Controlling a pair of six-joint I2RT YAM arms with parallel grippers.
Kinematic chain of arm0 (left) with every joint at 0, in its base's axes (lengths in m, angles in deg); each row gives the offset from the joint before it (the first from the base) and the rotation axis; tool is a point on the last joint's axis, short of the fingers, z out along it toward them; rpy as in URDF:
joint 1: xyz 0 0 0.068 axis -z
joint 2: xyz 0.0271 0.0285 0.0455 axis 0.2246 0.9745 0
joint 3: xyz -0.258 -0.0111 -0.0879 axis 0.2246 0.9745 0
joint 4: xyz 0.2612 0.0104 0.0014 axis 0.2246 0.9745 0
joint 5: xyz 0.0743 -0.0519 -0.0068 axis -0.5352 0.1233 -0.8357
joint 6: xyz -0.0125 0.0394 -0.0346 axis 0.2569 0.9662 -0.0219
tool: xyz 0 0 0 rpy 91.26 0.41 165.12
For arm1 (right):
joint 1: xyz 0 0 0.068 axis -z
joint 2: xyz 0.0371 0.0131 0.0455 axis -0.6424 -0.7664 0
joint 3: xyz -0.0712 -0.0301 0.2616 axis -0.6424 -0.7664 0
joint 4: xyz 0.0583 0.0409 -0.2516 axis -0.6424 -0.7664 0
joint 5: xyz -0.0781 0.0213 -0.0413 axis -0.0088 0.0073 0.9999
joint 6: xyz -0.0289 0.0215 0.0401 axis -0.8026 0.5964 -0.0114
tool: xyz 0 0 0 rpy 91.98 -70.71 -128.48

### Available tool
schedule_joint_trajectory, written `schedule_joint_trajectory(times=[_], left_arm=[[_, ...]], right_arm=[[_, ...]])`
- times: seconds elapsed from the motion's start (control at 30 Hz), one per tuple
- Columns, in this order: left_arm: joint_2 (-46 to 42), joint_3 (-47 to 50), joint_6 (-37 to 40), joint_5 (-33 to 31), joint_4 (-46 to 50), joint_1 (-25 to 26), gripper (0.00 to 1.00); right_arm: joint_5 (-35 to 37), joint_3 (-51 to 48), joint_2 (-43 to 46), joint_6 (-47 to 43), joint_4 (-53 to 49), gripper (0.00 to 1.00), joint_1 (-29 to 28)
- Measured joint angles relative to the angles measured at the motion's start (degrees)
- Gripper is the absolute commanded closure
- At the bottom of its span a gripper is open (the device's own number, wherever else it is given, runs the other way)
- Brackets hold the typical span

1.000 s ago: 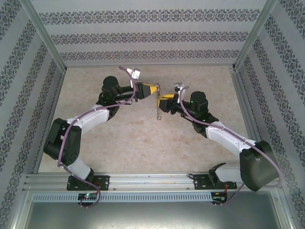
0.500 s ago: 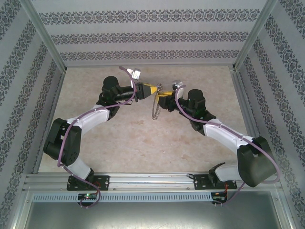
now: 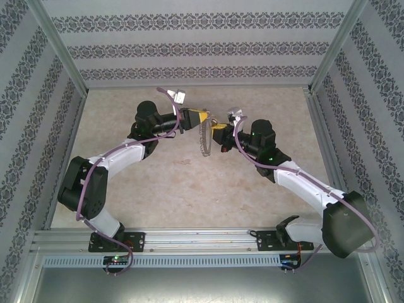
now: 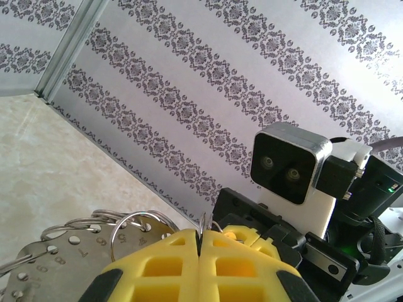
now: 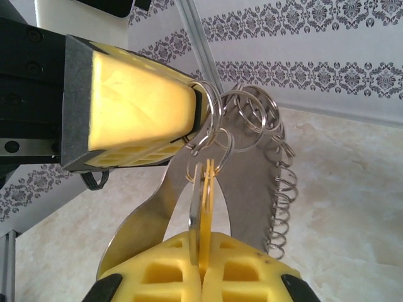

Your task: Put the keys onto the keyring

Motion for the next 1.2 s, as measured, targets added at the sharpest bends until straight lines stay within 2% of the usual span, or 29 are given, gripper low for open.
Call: schedule_joint_trajectory(times=[0.3, 0.83, 0.9, 0.97, 1.03, 1.1, 1.2], left_arm=[[0.0, 0.6, -1.4, -0.3, -2.3, 0.4, 1.0], [0.2, 0.7, -3.2, -2.2, -5.1, 0.4, 1.0], [0.2, 0.8, -3.3, -2.4, -5.2, 0.4, 1.0], [0.2, 1.2, -3.3, -2.9, -5.5, 0.4, 1.0], [0.3, 1.4, -3.3, -3.5, -5.8, 0.4, 1.0], [0.3, 1.4, -3.3, -4.3, -5.9, 0.4, 1.0], [0.3, 1.5, -3.3, -5.6, -6.1, 0.5, 1.0]], right_arm=[[-0.2, 0.1, -0.1, -1.0, -1.9, 1.0, -1.1], [-1.5, 4.9, -5.3, -1.4, -2.8, 1.0, -1.8], [-1.5, 4.9, -5.3, -1.4, -3.0, 0.92, -1.8], [-1.5, 4.9, -5.1, -1.3, -3.5, 0.77, -1.8], [-1.6, 4.7, -4.4, -1.4, -4.8, 0.7, -1.8], [-1.7, 3.7, -2.9, -1.0, -5.9, 0.66, -1.7], [-1.9, 1.1, 1.5, 0.2, -7.6, 0.65, -0.7]])
